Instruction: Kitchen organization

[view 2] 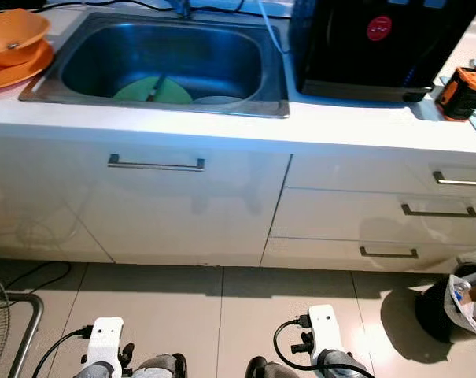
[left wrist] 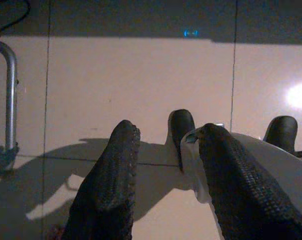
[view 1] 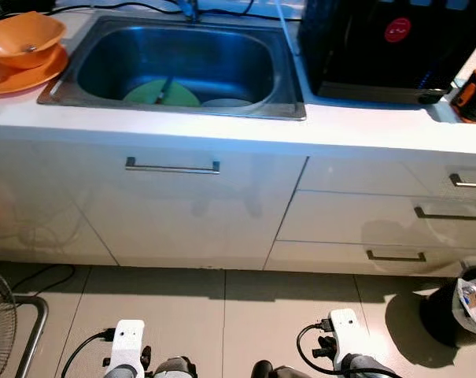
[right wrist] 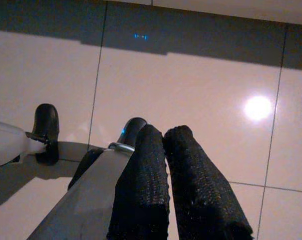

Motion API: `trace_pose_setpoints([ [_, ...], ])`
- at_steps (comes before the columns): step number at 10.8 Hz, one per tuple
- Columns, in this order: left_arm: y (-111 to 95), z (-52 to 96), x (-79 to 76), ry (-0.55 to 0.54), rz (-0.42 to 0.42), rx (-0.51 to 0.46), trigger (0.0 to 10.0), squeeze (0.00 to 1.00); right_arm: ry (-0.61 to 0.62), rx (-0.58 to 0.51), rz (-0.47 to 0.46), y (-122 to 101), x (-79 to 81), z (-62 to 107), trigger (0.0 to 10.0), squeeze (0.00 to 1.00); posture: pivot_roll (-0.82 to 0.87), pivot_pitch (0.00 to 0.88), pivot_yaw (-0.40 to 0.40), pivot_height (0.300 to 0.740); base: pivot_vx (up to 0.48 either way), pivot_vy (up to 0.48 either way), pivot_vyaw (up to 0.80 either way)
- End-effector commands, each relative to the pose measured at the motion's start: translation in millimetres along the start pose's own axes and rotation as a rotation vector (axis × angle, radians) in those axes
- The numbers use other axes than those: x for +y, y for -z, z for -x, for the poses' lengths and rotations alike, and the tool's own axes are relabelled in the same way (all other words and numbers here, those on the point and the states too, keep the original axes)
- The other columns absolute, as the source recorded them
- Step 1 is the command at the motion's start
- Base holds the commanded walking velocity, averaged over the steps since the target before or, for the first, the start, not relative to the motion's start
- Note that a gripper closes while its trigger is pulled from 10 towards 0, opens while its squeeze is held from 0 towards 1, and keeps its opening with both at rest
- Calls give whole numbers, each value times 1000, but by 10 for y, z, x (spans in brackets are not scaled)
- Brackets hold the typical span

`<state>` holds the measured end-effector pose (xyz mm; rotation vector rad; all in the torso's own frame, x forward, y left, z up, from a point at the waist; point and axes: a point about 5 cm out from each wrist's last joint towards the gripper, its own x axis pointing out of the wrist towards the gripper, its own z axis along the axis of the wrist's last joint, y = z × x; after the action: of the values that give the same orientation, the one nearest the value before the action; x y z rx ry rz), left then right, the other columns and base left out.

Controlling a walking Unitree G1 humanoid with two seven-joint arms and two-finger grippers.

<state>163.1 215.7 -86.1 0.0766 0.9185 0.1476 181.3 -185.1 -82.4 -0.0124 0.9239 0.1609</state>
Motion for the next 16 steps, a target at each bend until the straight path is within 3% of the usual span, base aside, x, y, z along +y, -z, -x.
trace_pose_setpoints([
  [1, 49, 8, -17, 1, 17, 23, 10000, 0, 7, 17, -13, 36, -53, 19, 10000, 0, 55, 115, -52, 740, 0, 0, 0],
  [5, 42, 0, -194, 55, -1, 40, 10000, 0, 52, 14, -37, 18, -197, 50, 10000, 0, 29, 77, -55, 740, 0, 0, 0],
  [12, 20, -8, -171, 64, -24, 44, 10000, 0, 35, 2, -31, -44, -158, 26, 10000, 0, 31, 68, -42, 740, 0, 0, 0],
  [16, -99, -38, -190, 70, 3, 23, 10000, 0, 29, -6, -11, -127, -152, 5, 10000, 0, 46, 131, -71, 740, 0, 0, 0],
])
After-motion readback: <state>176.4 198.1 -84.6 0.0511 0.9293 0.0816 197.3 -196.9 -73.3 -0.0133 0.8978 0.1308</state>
